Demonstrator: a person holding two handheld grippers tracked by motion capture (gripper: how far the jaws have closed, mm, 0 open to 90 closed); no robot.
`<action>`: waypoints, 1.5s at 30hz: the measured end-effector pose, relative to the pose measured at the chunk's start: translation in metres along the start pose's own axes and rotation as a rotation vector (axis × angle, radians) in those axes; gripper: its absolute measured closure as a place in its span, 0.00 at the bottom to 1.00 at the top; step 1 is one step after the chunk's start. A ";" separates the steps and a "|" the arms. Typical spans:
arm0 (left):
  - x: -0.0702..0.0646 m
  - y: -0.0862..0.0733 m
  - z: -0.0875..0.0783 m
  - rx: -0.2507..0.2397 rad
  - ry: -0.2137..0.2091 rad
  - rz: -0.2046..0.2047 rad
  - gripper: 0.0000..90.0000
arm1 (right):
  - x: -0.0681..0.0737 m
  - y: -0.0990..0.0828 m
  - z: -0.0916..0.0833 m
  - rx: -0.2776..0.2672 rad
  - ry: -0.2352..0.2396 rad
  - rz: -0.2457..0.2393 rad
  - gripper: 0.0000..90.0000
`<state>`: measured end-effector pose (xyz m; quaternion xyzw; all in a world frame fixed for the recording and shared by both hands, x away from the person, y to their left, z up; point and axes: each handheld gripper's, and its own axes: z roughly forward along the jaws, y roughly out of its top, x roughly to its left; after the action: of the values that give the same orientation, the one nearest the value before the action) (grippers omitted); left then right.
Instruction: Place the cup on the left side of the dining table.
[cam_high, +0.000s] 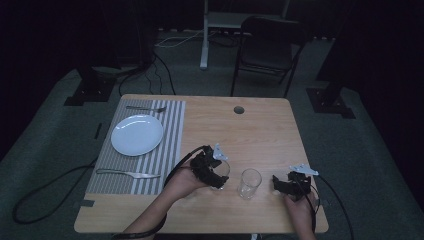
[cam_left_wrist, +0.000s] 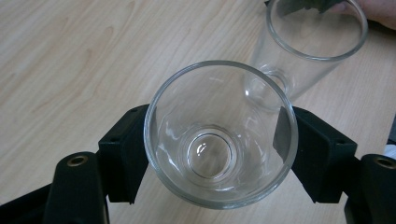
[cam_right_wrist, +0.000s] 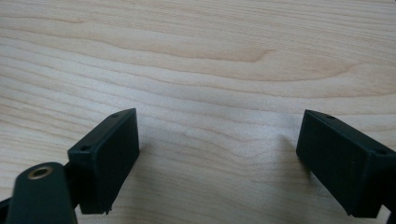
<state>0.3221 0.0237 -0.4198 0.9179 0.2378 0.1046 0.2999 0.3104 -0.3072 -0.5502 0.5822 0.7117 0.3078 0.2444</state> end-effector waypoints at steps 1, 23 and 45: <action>0.001 0.001 -0.001 0.001 0.001 0.004 0.32 | 0.000 0.000 0.000 0.001 0.000 0.001 0.14; 0.040 0.004 -0.028 -0.043 0.082 -0.085 0.32 | 0.000 0.000 0.000 0.000 0.000 0.000 0.14; 0.088 -0.038 -0.068 -0.070 0.224 -0.263 0.32 | 0.000 0.000 0.000 -0.001 -0.001 0.000 0.14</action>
<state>0.3618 0.1284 -0.3840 0.8504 0.3841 0.1744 0.3143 0.3104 -0.3072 -0.5503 0.5821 0.7116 0.3079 0.2449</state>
